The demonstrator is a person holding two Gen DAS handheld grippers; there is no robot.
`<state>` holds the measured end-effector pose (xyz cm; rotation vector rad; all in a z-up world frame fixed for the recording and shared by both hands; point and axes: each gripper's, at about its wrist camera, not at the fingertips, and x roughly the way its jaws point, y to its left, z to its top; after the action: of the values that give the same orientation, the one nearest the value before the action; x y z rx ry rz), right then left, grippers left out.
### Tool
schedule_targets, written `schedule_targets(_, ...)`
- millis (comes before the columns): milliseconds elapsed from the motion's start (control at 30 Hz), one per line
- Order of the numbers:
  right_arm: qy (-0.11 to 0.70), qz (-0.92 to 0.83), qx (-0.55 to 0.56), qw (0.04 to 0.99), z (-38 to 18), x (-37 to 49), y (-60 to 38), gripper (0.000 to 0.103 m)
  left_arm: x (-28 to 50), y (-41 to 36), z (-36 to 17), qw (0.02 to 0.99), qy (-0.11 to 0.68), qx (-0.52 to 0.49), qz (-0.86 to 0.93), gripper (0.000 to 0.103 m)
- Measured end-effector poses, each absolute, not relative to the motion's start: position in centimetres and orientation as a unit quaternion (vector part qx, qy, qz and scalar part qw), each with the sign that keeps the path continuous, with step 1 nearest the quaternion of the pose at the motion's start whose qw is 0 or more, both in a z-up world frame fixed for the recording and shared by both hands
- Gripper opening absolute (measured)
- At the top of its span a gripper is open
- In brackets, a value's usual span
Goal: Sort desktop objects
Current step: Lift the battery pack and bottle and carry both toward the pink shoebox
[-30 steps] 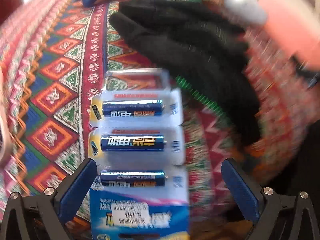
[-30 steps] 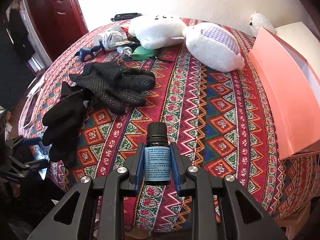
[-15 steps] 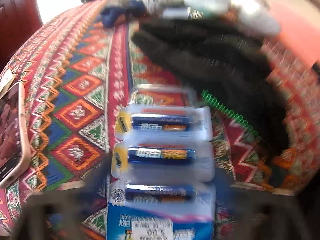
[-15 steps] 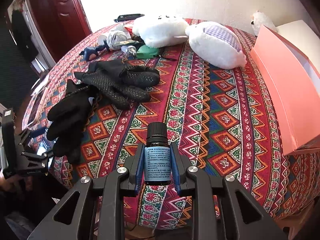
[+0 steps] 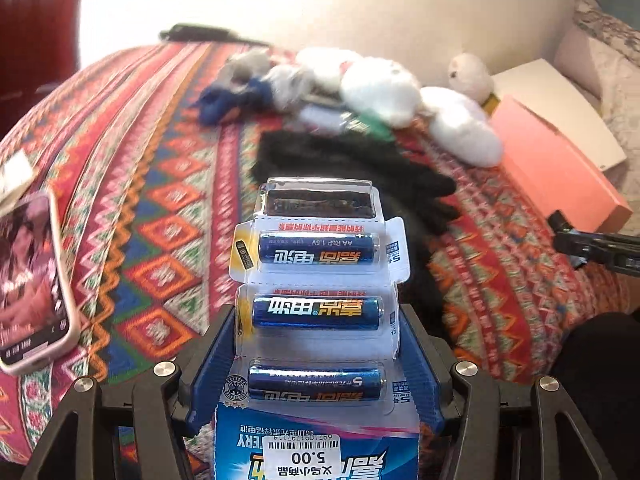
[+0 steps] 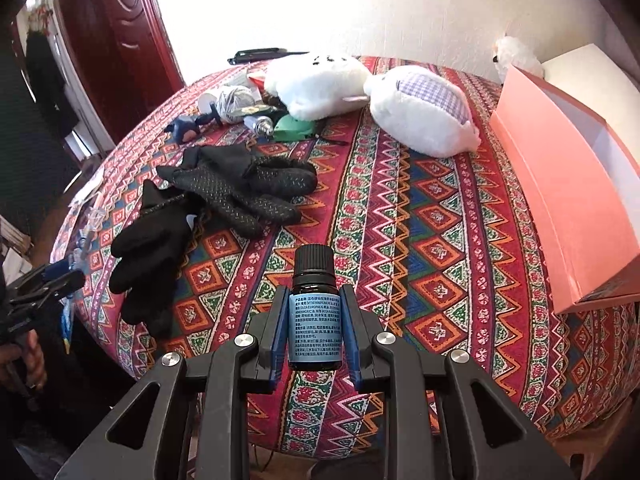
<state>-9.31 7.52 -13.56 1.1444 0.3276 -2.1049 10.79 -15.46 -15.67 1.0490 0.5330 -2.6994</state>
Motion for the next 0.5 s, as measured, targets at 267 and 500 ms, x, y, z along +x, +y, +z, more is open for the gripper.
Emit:
schedule_targets(267,0.125,-0.827,0.428,0.342,-11.4,-8.2,9.7,0.026,8.6,-11.1,-11.8,0.035,0.129,0.34,-0.931,0.065)
schedule_targets(500,0.11,-0.847,0.419,0.308,-9.5,-7.2,14.1,0.026,5.6,-5.8,-9.6,-0.034,0.087,0.336,-0.937,0.065)
